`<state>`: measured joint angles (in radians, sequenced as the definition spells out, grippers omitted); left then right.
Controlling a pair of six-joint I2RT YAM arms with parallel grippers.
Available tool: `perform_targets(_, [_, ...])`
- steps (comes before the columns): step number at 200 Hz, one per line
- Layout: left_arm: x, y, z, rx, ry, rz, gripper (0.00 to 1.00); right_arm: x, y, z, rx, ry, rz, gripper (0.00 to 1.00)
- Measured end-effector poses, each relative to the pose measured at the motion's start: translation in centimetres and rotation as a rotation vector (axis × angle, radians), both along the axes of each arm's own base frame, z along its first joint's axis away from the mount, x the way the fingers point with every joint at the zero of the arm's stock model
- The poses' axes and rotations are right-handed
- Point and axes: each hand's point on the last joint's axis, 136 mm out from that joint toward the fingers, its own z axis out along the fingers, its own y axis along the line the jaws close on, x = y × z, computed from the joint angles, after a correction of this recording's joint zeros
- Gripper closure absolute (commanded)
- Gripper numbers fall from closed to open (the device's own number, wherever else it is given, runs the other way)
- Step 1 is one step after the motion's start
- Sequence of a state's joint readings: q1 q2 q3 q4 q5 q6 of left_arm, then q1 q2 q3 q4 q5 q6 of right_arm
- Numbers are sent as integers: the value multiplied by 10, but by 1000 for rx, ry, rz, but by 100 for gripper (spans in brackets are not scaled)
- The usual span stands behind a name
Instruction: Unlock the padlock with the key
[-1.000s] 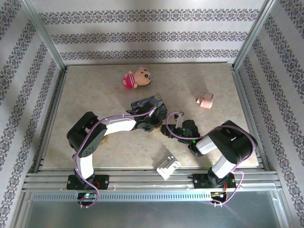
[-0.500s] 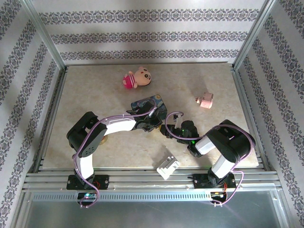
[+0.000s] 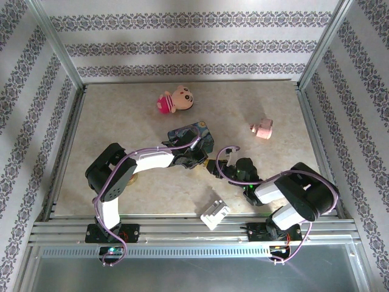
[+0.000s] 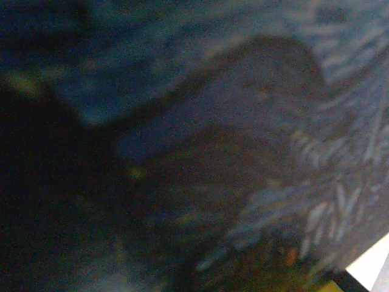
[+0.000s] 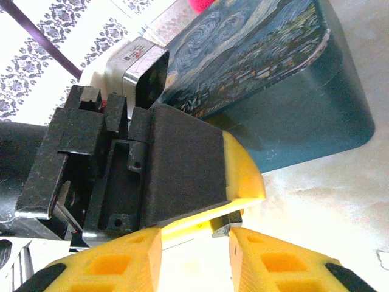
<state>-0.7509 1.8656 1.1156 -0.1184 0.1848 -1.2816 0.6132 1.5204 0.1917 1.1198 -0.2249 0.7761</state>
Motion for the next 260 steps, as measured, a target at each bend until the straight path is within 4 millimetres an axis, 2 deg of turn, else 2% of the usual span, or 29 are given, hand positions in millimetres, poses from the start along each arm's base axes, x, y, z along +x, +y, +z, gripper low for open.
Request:
perform_targets(36, [0, 0, 0, -2, 1, -1, 100, -3, 1, -9, -20, 24, 1, 69])
perform_targets(94, [0, 0, 0, -2, 2, -2, 100, -4, 4, -46, -72, 113, 6, 71])
perform_targets(132, [-1, 0, 0, -2, 1, -3, 99, 6, 13, -38, -47, 87, 13, 73])
perform_targets(155, [-1, 0, 1, -3, 2, -3, 99, 9, 16, -34, -36, 77, 17, 82])
perform_targets(166, [-1, 0, 0, -3, 2, -3, 99, 9, 17, -34, -33, 75, 21, 83])
perform_targets(212, [0, 0, 1, -2, 1, -2, 99, 9, 17, -34, -25, 84, 18, 75])
perform_targets(260, [-1, -1, 1, -4, 2, -4, 99, 6, 15, -36, -26, 91, 19, 75])
